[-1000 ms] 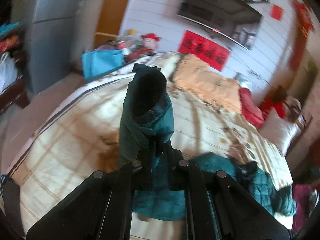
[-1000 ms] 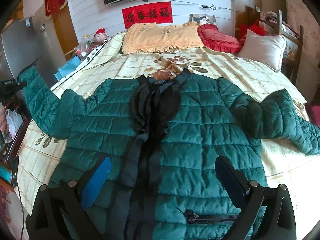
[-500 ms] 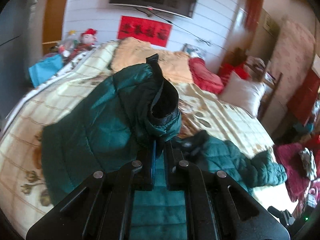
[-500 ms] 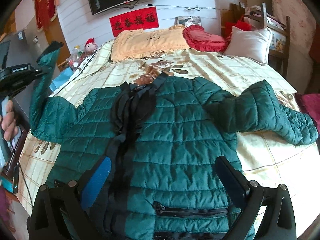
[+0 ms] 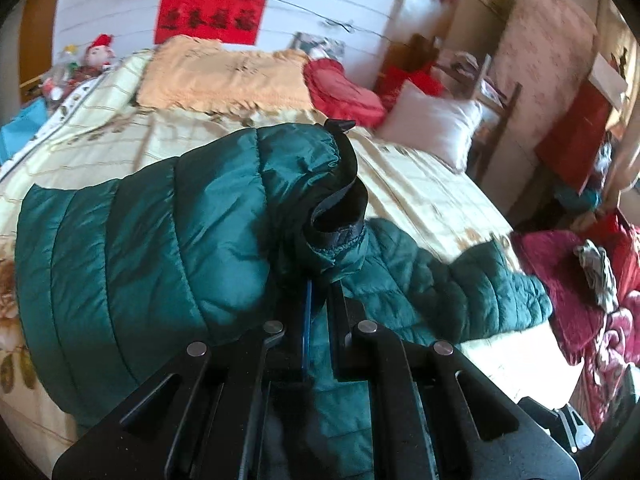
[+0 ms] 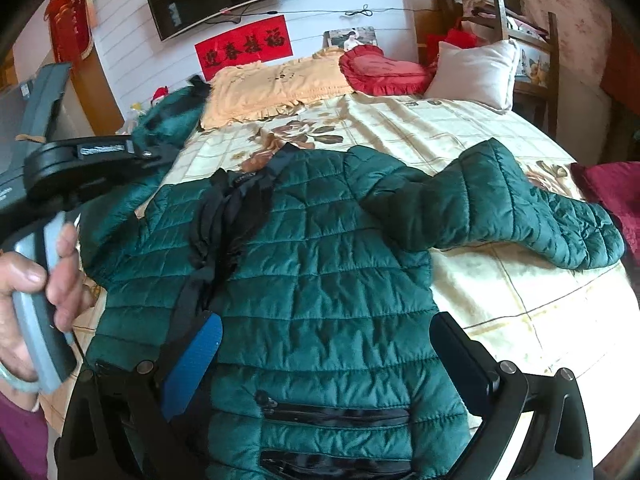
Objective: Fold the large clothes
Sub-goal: 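Lift the held sleeve and fold it across the jacket body with the left gripper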
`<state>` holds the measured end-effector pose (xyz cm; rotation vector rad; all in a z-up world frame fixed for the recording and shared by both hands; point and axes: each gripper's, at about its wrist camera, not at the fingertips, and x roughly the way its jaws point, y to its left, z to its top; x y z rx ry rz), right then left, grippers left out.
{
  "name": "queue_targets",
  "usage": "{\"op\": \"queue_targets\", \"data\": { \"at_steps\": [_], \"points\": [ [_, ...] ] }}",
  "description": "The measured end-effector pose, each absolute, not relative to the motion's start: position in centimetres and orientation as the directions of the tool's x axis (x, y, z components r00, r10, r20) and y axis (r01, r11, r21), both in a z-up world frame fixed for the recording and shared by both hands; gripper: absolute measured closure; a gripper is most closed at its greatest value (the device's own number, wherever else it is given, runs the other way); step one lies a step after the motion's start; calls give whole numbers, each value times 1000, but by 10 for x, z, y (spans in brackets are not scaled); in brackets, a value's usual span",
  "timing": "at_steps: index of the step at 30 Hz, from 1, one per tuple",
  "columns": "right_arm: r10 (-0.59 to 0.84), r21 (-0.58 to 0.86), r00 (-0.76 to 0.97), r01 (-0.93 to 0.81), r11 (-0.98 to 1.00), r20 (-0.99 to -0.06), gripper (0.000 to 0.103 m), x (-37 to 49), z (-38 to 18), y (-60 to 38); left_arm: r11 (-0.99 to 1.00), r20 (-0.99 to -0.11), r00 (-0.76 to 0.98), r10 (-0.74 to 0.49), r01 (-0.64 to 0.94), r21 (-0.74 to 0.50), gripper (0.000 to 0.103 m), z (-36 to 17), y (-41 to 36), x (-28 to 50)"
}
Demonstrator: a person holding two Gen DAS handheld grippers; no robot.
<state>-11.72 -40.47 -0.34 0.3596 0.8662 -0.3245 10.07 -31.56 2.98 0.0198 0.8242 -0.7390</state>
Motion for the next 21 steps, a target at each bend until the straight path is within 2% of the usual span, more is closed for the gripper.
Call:
{"op": "queue_targets", "data": {
  "at_steps": [12,17,21],
  "points": [
    [-130,181,584,444,877,-801,0,-128,-15,-423,731,-743,348,-572,627,-269,97,-29,-373,96],
    [-96,210,578,439,874,-810,0,-127,-21,-425,716,-731,322,-601,623,-314,97,-37,-368,98],
    [-78,230,576,443,867,-814,0,-125,-26,-425,714,-735,339,-588,644,-274,96,-34,-365,96]
  ]
}}
